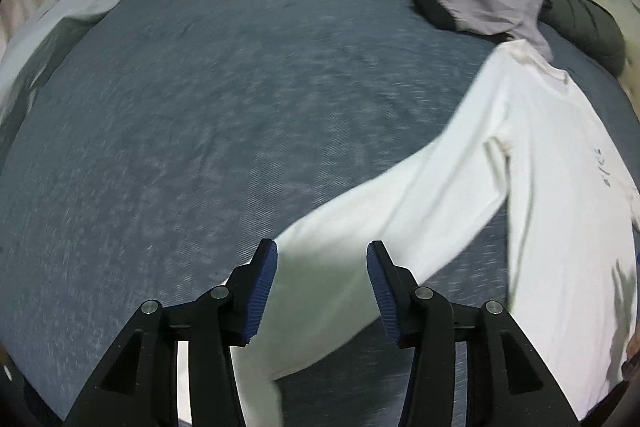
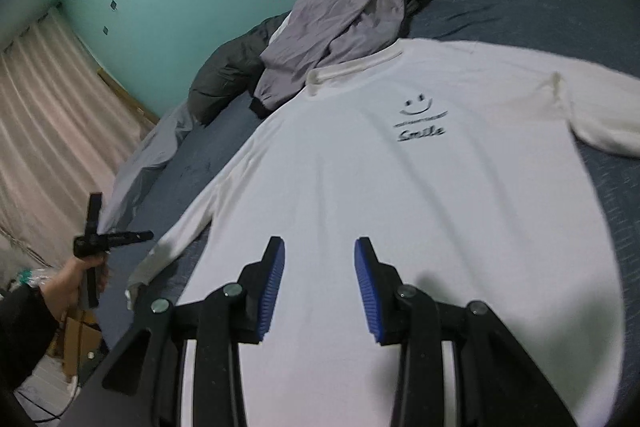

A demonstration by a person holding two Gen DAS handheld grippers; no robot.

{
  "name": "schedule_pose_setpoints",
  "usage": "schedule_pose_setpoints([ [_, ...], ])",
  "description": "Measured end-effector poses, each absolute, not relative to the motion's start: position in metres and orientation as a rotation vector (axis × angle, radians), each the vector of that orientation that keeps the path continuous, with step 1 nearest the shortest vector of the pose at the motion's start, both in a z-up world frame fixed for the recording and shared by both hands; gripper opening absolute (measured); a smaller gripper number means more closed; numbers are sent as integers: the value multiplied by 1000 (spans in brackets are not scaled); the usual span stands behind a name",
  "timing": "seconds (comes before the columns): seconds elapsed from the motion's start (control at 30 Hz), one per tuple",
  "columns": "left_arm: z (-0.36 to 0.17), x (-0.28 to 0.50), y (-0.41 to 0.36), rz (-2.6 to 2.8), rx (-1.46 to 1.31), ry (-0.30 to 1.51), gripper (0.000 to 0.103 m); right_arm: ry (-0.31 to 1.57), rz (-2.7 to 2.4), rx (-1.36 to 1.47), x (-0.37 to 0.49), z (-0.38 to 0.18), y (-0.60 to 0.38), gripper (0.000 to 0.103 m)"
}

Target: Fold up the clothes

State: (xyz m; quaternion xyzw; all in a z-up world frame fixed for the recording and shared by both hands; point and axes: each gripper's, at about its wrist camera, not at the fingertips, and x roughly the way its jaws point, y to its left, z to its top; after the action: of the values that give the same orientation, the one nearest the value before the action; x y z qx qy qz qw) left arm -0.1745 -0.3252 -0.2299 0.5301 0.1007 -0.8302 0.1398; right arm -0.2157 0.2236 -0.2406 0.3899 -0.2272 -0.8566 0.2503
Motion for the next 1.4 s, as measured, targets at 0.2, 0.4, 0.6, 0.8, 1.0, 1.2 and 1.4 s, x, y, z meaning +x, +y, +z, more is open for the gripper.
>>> schedule_pose_setpoints([
  [0.2, -247, -168, -345, -2346, 1550, 258, 52, -607, -2316, 1050, -221, -243, 214, 36],
  [0.4, -253, -152, -366, -2329, 1530, 311, 52, -617, -2296, 1080, -225, -253, 212, 36],
  [0.6, -247, -115, -389, -2303, 1470, 407, 52, -625, -2287, 1082, -224, -254, 212, 36],
  [0.8, -258, -84, -405, -2234, 1481, 424, 52, -630, -2281, 1081, -223, -254, 210, 36],
  [1.0, -273, -64, -404, -2220, 1519, 428, 52, -635, -2275, 1081, -222, -253, 209, 36],
  [1.2, -263, -63, -400, -2231, 1526, 357, 3, -631, -2271, 1087, -220, -255, 207, 36],
  [1.4, -212, -61, -415, -2270, 1383, 302, 3, -633, -2269, 1091, -221, -257, 207, 36],
])
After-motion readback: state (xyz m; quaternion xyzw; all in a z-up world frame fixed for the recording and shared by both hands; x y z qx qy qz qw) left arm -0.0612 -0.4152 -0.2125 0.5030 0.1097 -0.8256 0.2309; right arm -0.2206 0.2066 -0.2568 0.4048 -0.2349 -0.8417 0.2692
